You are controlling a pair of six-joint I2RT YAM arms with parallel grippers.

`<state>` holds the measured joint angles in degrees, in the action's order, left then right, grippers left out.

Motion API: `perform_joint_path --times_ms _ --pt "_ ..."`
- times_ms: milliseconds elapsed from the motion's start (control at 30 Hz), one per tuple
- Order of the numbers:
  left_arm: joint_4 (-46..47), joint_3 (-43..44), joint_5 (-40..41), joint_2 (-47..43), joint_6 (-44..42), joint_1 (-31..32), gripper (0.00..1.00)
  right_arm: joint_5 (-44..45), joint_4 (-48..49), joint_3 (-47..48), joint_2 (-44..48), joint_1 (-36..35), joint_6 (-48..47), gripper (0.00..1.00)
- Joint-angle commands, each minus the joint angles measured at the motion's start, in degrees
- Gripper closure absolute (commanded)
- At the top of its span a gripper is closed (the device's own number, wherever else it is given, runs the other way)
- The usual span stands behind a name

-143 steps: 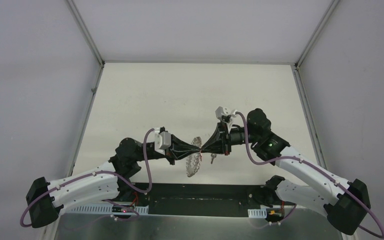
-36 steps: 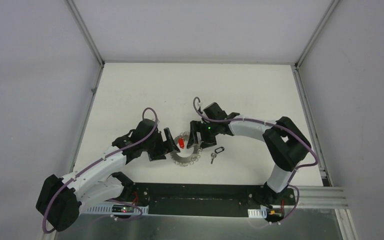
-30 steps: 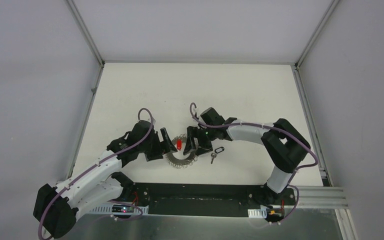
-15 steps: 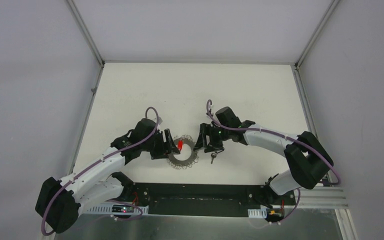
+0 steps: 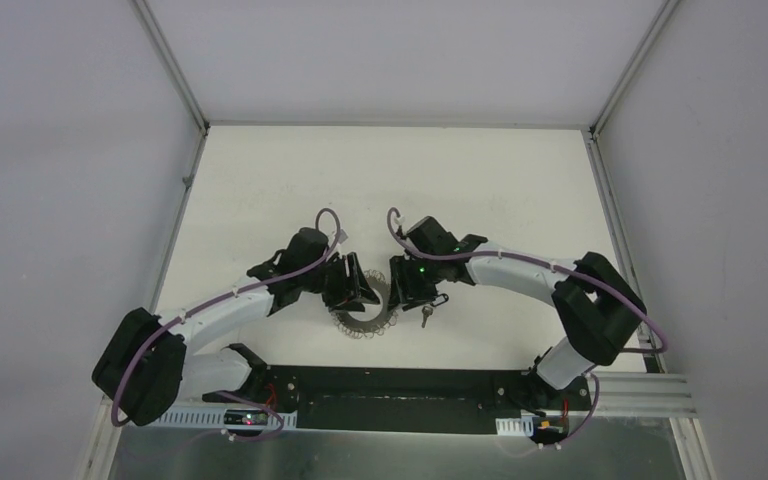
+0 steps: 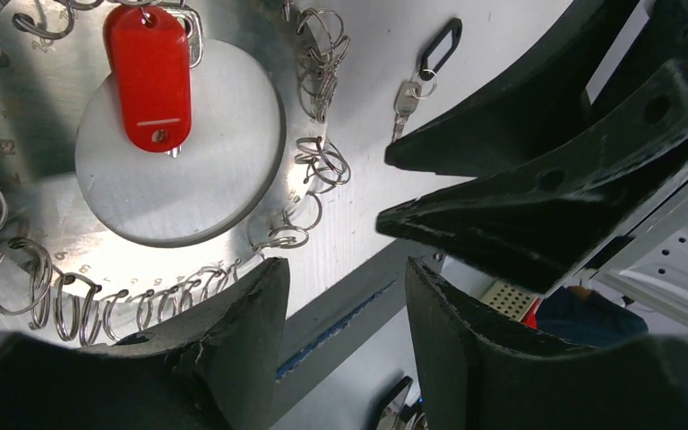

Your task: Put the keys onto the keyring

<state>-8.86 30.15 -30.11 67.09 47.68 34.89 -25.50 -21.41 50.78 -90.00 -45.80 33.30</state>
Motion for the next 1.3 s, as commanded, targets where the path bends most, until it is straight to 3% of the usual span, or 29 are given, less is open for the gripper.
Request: perform_joint_path --times_ms 0,267,500,1100,1267 --pt "-0.67 0.97 3.77 -4.46 1.4 0.35 0.48 10.31 -11.44 8.49 -3.64 -5.42 -7.15 0.54" --pt "-12.28 -3.59 15.61 -19.82 2.71 0.35 0.48 12.98 -13.14 9.6 -4.63 -8.32 -5.27 0.56" --pt "-15.51 -7.13 19.6 -30.59 4.89 0.35 0.49 12.36 -12.34 8.78 -4.12 -8.26 -5.06 0.64" --pt "-14.17 -4.91 17.2 -25.91 3.74 0.35 0.5 0.07 -4.85 6.66 -6.83 -3.87 0.47 0.68" --pt "-13.98 -5.27 17.1 -26.2 3.89 0.35 0.5 -2.88 -3.93 5.47 -6.84 -3.6 6.76 0.69"
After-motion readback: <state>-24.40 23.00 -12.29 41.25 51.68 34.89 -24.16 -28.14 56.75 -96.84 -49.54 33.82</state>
